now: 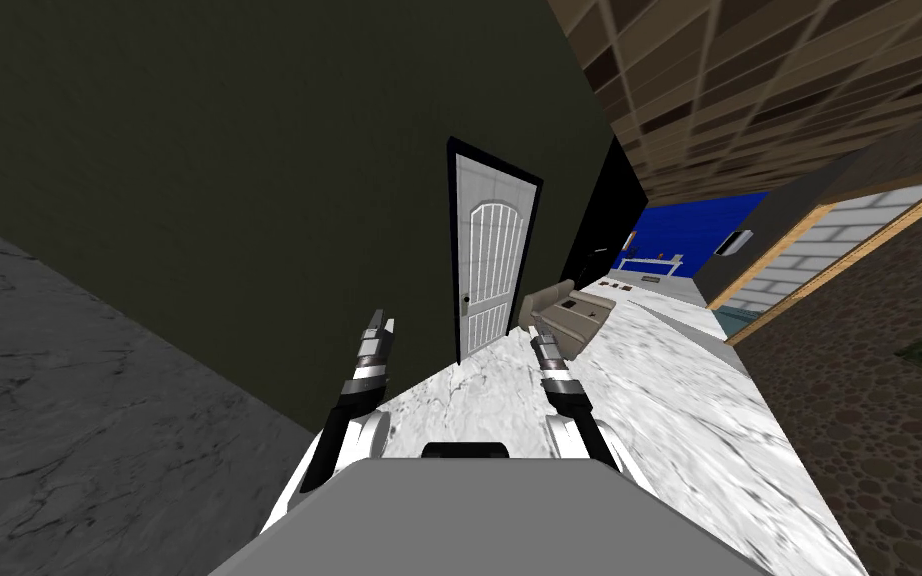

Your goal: Pull the door open

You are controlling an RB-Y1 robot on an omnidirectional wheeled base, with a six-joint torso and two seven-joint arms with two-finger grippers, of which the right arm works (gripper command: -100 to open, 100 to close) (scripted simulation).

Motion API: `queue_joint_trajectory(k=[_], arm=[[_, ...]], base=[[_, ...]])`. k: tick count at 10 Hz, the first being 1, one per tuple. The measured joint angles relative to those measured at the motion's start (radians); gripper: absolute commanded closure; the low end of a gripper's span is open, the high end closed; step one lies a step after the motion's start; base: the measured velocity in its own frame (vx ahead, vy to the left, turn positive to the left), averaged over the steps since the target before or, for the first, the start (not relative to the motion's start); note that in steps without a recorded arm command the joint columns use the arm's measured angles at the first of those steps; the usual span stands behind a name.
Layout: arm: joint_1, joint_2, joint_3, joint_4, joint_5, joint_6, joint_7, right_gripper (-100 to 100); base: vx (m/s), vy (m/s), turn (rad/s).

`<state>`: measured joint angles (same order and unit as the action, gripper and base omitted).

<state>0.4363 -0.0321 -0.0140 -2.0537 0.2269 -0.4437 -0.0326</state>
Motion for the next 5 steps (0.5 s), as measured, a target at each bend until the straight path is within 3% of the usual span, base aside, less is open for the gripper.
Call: queue_joint_trajectory(k=[5], arm=[[-0.040, -0.020, 0.013, 0.089, 0.101, -0.031, 0.074, -100]], base=[[0.097, 0.008, -0.010]])
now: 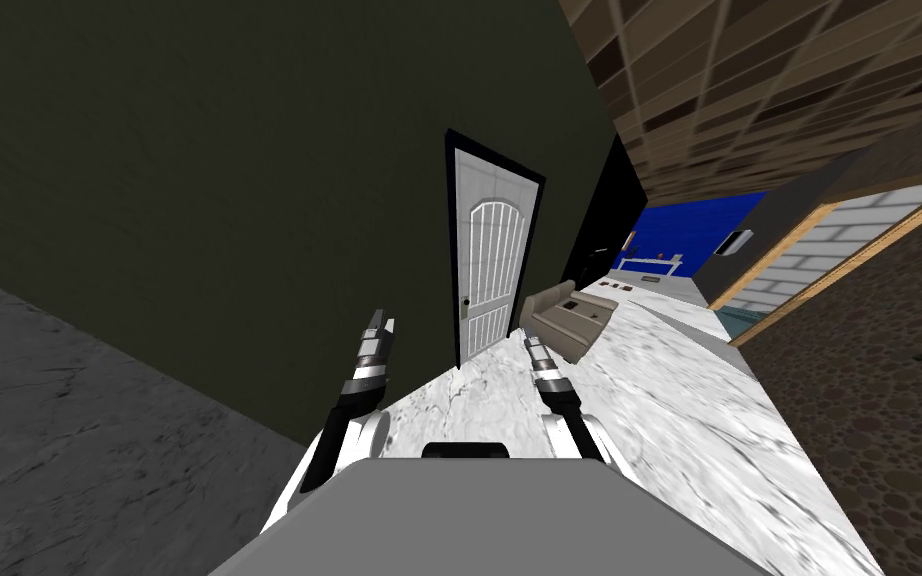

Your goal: Pull the door open

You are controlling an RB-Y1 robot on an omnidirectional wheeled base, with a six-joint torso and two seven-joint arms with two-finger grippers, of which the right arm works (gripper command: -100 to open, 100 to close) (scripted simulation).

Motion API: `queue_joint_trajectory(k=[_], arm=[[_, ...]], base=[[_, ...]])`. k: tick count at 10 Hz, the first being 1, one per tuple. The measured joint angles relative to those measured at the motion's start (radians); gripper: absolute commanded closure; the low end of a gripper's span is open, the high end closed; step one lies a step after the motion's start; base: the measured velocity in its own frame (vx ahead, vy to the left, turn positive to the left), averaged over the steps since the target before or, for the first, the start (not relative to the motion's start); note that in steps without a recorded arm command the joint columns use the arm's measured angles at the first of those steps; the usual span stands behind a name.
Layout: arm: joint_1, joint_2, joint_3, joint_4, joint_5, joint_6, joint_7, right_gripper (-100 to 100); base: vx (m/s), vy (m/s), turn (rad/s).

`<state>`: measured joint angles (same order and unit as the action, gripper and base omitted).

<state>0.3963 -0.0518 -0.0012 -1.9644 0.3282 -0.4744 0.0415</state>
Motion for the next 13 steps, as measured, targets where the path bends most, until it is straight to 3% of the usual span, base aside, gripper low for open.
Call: queue_joint_trajectory(k=[13], arm=[[-0.124, -0.060, 0.020, 0.251, 0.283, -0.073, 0.200, -100]], base=[[0.100, 0.015, -0.012]])
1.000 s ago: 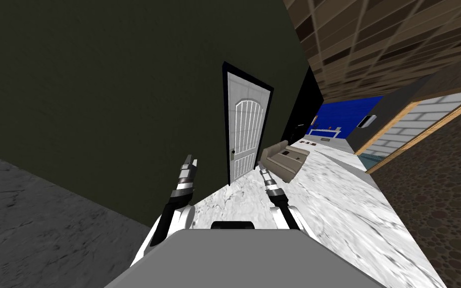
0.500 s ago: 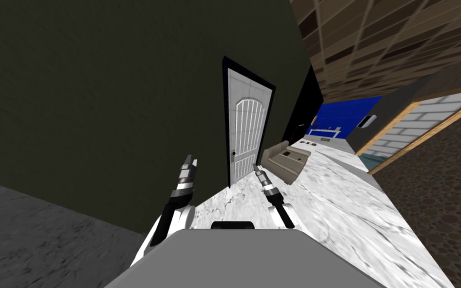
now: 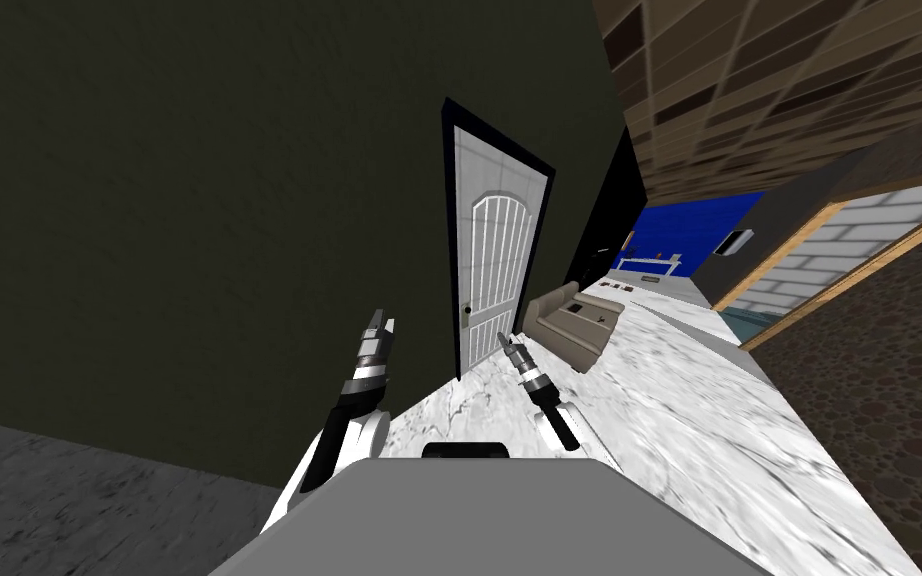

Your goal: Pull the door open

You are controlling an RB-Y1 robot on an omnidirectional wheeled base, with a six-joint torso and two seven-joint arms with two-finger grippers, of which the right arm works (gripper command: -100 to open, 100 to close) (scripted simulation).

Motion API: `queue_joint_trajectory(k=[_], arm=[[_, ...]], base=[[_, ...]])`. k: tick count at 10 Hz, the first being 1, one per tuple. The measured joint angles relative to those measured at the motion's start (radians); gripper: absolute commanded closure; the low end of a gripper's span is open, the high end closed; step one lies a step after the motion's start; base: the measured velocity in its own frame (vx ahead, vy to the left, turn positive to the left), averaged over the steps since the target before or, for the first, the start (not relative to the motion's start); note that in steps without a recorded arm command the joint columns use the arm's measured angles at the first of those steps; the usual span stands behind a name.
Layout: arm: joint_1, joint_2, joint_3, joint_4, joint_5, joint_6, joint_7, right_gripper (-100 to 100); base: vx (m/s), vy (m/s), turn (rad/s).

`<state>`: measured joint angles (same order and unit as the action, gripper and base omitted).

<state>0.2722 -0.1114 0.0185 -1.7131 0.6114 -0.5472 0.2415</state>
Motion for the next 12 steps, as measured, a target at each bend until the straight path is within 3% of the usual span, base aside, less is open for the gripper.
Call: queue_joint_trajectory(k=[12], arm=[[-0.088, -0.040, 0.024, 0.191, 0.244, -0.056, 0.168, -100]], base=[[0.103, 0.016, -0.011]])
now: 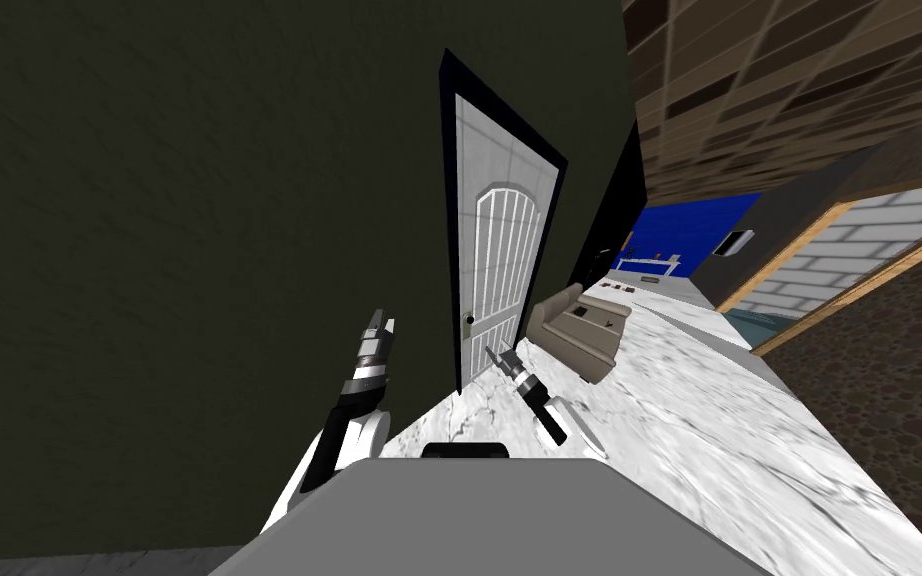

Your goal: Pull the door open

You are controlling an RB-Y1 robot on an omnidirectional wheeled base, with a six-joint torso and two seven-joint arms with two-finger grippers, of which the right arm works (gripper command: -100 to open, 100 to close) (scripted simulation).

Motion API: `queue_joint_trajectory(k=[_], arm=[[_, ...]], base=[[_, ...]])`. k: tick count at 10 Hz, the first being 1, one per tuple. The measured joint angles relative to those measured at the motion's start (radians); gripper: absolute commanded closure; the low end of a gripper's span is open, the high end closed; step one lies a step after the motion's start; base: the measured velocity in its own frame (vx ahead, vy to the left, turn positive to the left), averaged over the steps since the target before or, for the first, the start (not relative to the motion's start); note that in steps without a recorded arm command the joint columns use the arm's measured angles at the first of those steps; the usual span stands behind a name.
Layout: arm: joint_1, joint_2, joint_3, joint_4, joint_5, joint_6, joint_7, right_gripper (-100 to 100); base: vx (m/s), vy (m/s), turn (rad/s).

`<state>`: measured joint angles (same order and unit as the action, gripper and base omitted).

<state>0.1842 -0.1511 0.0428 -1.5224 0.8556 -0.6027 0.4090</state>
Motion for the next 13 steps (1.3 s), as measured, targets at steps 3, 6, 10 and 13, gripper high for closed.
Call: queue_joint_trajectory(k=[3, 6, 10, 13], arm=[[-0.038, -0.010, -0.001, 0.069, 0.057, -0.021, 0.047, -100], [-0.057, -0.019, 0.006, 0.108, 0.113, -0.030, 0.080, -100], [-0.079, -0.046, -0.036, 0.159, 0.088, -0.049, 0.088, -100], [-0.113, -0.074, -0.075, 0.215, 0.063, -0.064, 0.089, -100]], base=[[0.150, 0.034, -0.011], [0.134, -0.002, -0.006], [-0.015, 0.129, 0.118], [0.051, 0.103, 0.120]])
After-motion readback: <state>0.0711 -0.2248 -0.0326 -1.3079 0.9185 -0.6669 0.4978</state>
